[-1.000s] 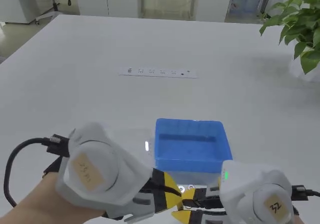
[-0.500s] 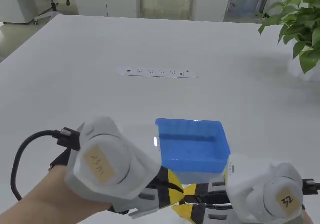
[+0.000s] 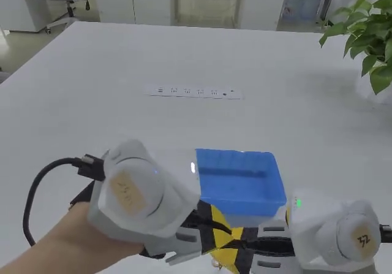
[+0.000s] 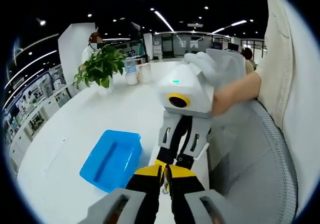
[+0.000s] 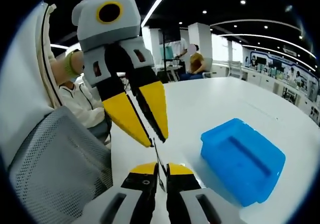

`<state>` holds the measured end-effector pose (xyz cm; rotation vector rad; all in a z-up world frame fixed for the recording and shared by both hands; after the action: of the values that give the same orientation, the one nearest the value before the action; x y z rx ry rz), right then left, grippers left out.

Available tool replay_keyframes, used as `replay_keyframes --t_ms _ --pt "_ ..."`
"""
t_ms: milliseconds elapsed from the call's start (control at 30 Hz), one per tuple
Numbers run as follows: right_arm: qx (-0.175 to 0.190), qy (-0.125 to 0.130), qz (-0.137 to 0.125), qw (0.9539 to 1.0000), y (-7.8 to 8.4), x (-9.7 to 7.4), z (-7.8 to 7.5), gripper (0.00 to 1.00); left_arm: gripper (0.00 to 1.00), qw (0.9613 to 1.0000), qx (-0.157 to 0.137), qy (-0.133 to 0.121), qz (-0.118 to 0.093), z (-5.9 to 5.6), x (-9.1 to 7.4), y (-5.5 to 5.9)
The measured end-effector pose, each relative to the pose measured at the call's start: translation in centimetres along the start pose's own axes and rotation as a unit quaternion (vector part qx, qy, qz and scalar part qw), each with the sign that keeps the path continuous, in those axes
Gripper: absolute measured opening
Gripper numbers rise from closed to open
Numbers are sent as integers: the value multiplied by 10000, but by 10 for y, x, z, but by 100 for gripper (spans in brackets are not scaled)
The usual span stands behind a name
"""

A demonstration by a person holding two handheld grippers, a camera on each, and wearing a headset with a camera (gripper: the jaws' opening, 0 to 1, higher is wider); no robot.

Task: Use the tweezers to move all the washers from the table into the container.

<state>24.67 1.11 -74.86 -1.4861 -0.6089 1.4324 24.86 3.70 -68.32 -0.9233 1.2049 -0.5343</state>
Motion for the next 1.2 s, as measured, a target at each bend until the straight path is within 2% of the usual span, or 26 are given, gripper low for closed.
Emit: replay_keyframes --t_ms 67,167,333,467,567,667,833,900,1000,1100,1200 --pt "127 28 -31 9999 1 -2 -4 2 9 9995 -195 -207 -131 8 -7 -1" --pt "257 30 -125 9996 3 -5 -5 2 6 9970 -414 -580 -302 22 -23 3" --pt "297 -3 -183 9994 1 -5 -4 2 5 9901 -855 -1021 -452 30 -47 21" --pt "316 -46 -282 9991 -5 -6 -5 2 4 9810 -1353 -1227 -662 26 -62 35" --pt "302 -105 -255 9992 -7 -4 -6 2 3 9726 -1754 -1294 -812 19 -67 46" --pt "276 -144 -208 9993 -7 -2 -6 2 3 9626 -2102 -1408 -971 10 -72 57" --pt "320 -237 -150 9991 -5 0 -2 3 4 9563 -2227 -1605 -1007 0 -78 66" --pt "204 -215 -23 9996 -2 1 -2 3 4 9537 -2254 -1690 -1058 -2 -80 67" --pt "113 -198 34 9997 -1 2 -1 3 6 9529 -2225 -1724 -1127 -6 -81 65" --pt "77 -237 55 9997 0 3 1 3 14 9530 -2194 -1741 -1158 -10 -79 61" --pt "53 -216 75 9997 0 3 1 3 33 9520 -2083 -1868 -1245 -9 -79 57"
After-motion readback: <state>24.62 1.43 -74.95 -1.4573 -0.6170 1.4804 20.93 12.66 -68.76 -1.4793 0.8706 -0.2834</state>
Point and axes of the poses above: the centre of the closed fingertips' face, and the gripper's own axes: x roughly forward along the fingers, z roughly to its left, y roughly out of its underside, the point moved 3 cm from there along -x, roughly backward along the fingers, and after that the axes turned 2 degrees about -y, right-handed, at the moved point
